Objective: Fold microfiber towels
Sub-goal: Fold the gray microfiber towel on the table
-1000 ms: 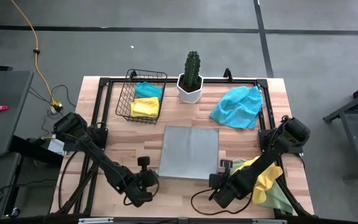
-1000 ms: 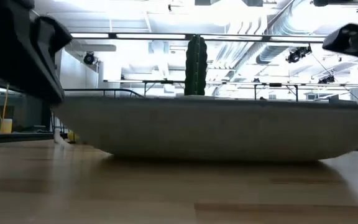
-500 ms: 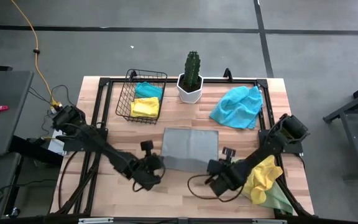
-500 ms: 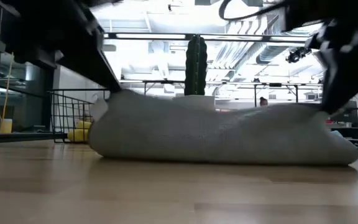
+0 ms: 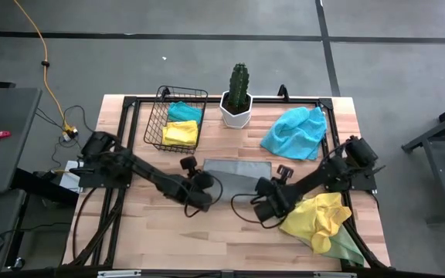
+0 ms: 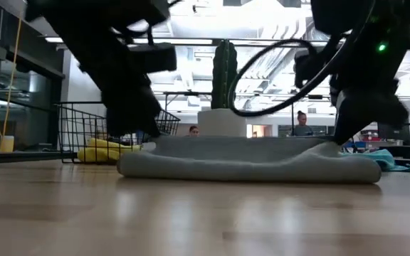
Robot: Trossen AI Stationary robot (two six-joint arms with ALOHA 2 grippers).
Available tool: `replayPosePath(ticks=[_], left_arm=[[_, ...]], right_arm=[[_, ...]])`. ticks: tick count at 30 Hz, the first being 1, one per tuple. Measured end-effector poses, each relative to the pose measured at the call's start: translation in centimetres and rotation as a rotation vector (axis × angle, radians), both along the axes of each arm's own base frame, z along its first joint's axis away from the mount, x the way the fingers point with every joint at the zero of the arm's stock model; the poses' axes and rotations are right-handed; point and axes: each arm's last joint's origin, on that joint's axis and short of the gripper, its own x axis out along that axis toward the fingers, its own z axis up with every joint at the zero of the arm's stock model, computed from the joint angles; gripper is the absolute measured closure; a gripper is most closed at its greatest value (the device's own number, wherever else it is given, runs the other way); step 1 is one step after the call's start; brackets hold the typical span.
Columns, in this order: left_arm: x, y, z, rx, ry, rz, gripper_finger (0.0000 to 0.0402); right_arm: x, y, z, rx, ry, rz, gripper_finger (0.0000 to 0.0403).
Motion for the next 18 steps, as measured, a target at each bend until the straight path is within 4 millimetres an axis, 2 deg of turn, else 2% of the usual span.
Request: replayPosePath(ticks=[8, 18], left_arm=[[0.5, 2.3, -0.7, 0.058, -0.001, 0.085, 0.0401], [0.6, 2.5, -0.6, 0.082, -0.037, 0.122, 0.0401]], right_arm=[[-0.2, -2.2, -1.0, -0.093, -0.003, -0.051, 0.0403], [-0.3, -4.8, -2.5, -0.117, -0.002, -0.119, 0.0403]])
